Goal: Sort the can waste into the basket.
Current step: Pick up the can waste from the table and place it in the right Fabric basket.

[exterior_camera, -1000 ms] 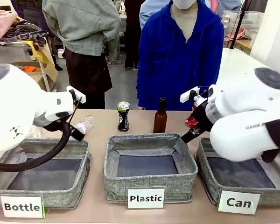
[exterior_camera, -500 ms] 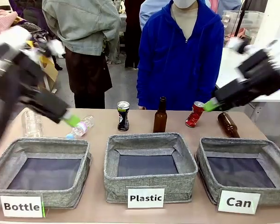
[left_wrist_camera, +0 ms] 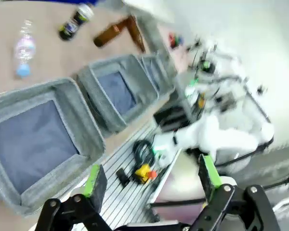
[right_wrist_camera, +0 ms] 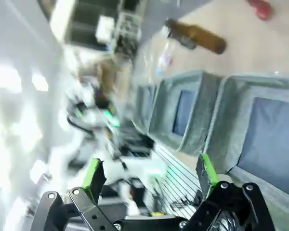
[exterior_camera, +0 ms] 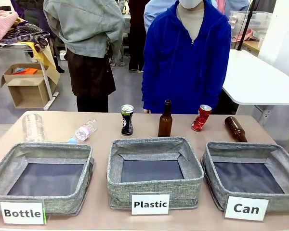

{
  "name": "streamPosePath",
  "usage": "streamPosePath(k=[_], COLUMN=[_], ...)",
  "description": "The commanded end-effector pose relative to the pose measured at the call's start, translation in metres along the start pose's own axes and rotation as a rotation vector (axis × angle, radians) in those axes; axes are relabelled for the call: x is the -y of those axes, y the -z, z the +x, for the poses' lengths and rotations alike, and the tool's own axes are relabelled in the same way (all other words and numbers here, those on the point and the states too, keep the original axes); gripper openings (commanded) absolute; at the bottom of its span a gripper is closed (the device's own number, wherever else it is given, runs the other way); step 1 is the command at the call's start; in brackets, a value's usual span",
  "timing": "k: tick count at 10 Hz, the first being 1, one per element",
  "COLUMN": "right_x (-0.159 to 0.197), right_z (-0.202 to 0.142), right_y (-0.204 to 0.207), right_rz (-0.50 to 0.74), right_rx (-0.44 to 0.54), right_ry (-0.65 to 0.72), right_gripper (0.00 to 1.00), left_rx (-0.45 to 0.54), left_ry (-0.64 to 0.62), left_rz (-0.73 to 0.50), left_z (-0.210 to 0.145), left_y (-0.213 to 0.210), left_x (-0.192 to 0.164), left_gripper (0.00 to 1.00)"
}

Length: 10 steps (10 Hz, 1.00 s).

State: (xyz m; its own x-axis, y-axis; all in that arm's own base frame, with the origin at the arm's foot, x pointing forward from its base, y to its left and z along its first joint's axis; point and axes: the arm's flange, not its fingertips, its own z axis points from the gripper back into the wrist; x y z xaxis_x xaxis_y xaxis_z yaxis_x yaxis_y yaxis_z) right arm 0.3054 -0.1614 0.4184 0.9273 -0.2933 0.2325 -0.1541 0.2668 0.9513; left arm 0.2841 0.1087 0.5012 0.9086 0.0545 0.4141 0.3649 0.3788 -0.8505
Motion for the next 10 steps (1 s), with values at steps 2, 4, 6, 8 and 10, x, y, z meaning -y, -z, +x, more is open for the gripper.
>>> streamPosePath(k=[2, 4, 6, 8, 10], right_x=[0.047, 0.060, 0.060, 0.060, 0.060], right_z=[-0.020, -0.005, -0.005, -0.005, -0.005], right_y=[0.014, -0.016, -0.016, -0.016, -0.016], right_rz=[0.055, 0.054, 0.054, 0.054, 0.054], right_rx=[0.152, 0.136, 0.136, 0.136, 0.136], right_ry=[0.096, 0.128, 0.128, 0.128, 0.128], right_gripper=[1.00, 1.00, 1.00, 1.00, 1.00], left_rx=[0.290, 0.218, 0.218, 0.218, 0.217], left_ry=[-0.233, -0.206, -0.206, -0.206, -0.232], left_rz=[-0.100, -0.069, -0.069, -0.069, -0.067], left_z=[-0.011, -0.006, -0.006, -0.006, -0.004], left_y=[-0.007, -0.033, -0.033, -0.033, -0.030], left_x=[-0.055, -0.061, -0.061, -0.061, -0.059], left_gripper=[1.00, 1.00, 1.00, 1.00, 1.00])
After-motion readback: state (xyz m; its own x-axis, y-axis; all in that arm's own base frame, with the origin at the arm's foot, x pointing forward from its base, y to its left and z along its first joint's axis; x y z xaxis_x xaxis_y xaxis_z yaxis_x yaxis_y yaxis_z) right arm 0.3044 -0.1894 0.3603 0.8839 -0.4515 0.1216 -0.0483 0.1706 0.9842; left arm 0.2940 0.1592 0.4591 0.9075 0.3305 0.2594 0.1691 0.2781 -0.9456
